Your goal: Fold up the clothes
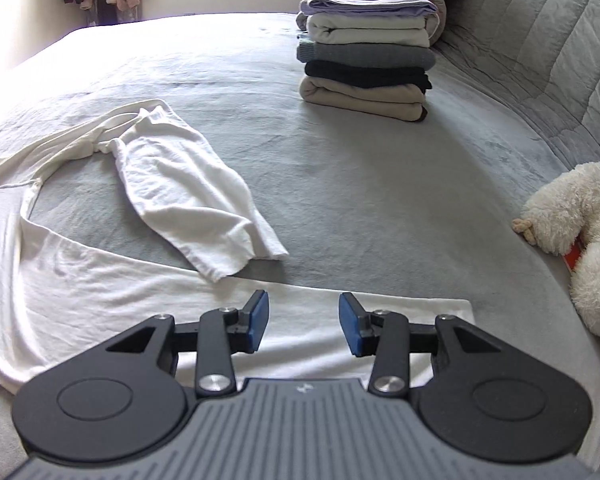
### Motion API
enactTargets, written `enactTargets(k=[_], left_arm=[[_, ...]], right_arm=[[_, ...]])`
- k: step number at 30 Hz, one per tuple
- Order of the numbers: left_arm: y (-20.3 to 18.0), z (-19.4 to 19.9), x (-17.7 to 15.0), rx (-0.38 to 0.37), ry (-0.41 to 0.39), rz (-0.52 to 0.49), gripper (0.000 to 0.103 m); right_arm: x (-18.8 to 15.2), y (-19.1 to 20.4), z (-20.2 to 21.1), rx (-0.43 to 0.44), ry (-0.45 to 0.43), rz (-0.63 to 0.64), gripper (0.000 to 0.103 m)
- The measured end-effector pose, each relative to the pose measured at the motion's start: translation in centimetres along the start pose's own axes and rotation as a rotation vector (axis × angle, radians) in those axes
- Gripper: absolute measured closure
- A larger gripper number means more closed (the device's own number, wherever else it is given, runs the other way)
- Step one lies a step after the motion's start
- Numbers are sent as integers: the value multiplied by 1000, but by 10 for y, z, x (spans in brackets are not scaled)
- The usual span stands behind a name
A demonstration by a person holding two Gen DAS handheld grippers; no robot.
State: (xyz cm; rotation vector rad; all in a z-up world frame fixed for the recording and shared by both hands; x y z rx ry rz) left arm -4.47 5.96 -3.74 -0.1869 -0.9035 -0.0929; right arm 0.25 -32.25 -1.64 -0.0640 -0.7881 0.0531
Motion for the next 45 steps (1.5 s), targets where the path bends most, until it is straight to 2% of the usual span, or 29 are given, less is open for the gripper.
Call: enactTargets(k=[2,8,14,19,23,26,27,28,30,33,38,40,43,45], left_arm=[[17,3,2,58,-9,41,57],[66,9,8,294,-26,152,57],[98,24,5,487,-59,278,58],[115,24,2,494,-67,392,60],[121,16,-1,490,-67,459,76],[124,12,-1,486,-85,481,91],[124,11,-1,489,-89,482,93],[124,10,-1,494,-90,479,95],[124,12,-1,513,-94,469,98],[125,18,0,544,-103,456,100],[132,23,0,550,-86,462,100],[133,19,-2,546,-57,463,100],[129,19,-1,556,-56,441,98],[128,22,0,554,-60,446,93]], right_arm=[[-1,16,2,35,-3,16,60],[-10,61,10,132,-18,50,60],[-24,104,21,221,-35,111,60],[-38,152,39,324,-83,215,60],[-54,190,51,421,-127,332,60],[-64,214,53,484,-127,405,60],[-68,221,51,495,-123,433,60],[-70,226,48,484,-121,454,63],[-73,233,40,452,-115,488,85],[-71,233,34,423,-111,464,102],[-67,231,41,479,-57,435,103],[-73,234,38,480,-45,449,103],[-79,238,38,469,-52,474,103],[-77,239,39,468,-55,473,103]])
Point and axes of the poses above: each gripper's, at about its wrist camera, not at the fingertips, and z roughly against the way its jaws point, y to its left, x to its top, the point moved 3 cm from there along -z, roughly the way its jaws point, and after that the axes turned 2 degrees about -y, right-handed, at the moved point
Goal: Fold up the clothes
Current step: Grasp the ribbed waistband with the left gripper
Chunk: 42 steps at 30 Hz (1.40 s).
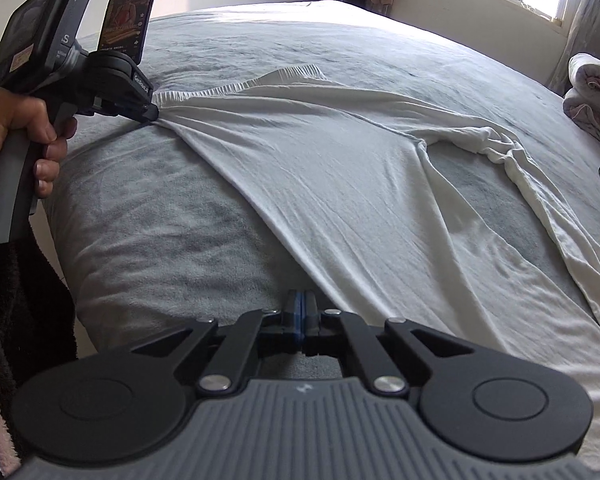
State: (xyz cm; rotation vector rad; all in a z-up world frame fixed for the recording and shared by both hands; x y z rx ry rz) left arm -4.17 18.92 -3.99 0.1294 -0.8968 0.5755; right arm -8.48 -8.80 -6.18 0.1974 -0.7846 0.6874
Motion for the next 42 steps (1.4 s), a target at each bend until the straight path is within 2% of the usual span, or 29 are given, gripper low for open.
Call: enactTargets(k=[2,3,4,6,9,13,20,22,24,29,36,42], left_arm=[[1,4,1,-9,1,13,91],[1,6,3,-11,-5,15,87],[2,9,4,-12,-15,15,84],[1,15,8,-22,-32,12,72],[-6,21,13,-48,-50,-16,68],[-21,23,22,-124,-22,-43,67],[-55,33,42,-227,-8,-161,45],[-63,30,46,-253,21,-200,45],[-71,25,51,-279,55,-230,44],[-86,1,71,-337,117,-263,43],[-100,-54,99,-322,206,-217,43],[-113,-102,105,-337,168,-205,43]], right_arm=[[3,-4,1,16,-1,-23,98],[5,-6,1,27,-1,-38,90],[7,-8,2,35,0,-50,90],[11,-12,2,45,1,-66,90],[19,-17,2,52,-2,-76,90],[32,-26,-4,71,0,-101,90],[60,-40,-19,91,5,-139,88],[68,-44,-23,83,0,-131,81],[73,-47,-25,76,-13,-122,61],[78,-57,-34,55,-28,-109,60],[65,-84,-43,39,-28,-153,60],[50,-107,-44,39,-53,-225,58]])
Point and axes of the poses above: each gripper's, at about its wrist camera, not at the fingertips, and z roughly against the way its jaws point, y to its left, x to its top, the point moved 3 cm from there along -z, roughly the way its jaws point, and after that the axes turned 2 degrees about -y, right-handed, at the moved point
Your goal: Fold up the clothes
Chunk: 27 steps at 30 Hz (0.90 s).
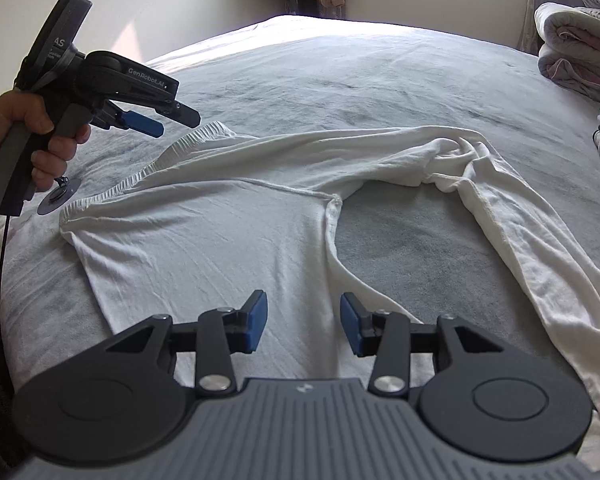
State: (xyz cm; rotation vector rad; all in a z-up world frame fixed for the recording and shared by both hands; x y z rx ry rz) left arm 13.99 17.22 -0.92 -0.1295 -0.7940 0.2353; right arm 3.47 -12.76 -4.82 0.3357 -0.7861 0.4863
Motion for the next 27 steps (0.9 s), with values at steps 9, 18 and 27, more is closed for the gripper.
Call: enactTargets(k=[9,18,27], left_arm=[[9,-37,-5,-57,-1,2,68],[13,-42,4,-49,-70,70,99],[34,-38,15,89,-161,97,100]], right_arm=[[-7,-12,-1,17,-13,-45,56],[-11,-9,-5,12,-27,-27,52],[-11,-10,-4,5,-29,-22,52]])
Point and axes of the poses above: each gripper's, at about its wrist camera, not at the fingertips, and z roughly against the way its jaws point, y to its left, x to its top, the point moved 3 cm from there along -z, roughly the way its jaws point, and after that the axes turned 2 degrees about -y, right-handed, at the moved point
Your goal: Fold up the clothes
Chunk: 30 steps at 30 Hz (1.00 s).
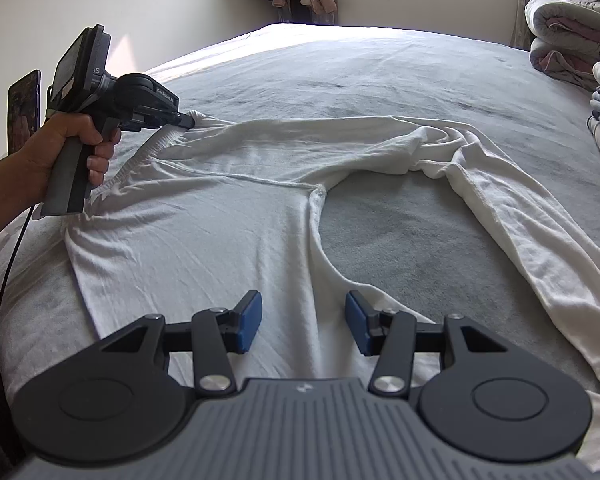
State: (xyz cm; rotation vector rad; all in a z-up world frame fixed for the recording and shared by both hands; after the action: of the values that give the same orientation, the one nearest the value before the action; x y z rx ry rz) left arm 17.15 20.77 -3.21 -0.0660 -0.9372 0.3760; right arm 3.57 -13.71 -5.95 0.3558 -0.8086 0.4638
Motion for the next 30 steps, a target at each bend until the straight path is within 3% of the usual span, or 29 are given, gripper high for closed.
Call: enactTargets(k=[3,6,11,17,22,30], left_arm=[[16,-1,5,72,-25,31,100],[28,-3,7,99,-16,76,101],[27,-6,4,100,0,70,101],[26,-4,5,97,15,78,97],[15,11,10,88,-23,45,76],[-12,34,6,14,-61,-70,74]], right_arm=[[3,-2,0,-7,0,-4,52],[11,-6,1,-21,-8,-9,52],[28,-20,9,-78,-51,-33,49],[40,-52,17,-195,-21,-111,49],[49,-79,26,-288,-2,-139,43],[36,-133,36,-450,-13,-195,43]])
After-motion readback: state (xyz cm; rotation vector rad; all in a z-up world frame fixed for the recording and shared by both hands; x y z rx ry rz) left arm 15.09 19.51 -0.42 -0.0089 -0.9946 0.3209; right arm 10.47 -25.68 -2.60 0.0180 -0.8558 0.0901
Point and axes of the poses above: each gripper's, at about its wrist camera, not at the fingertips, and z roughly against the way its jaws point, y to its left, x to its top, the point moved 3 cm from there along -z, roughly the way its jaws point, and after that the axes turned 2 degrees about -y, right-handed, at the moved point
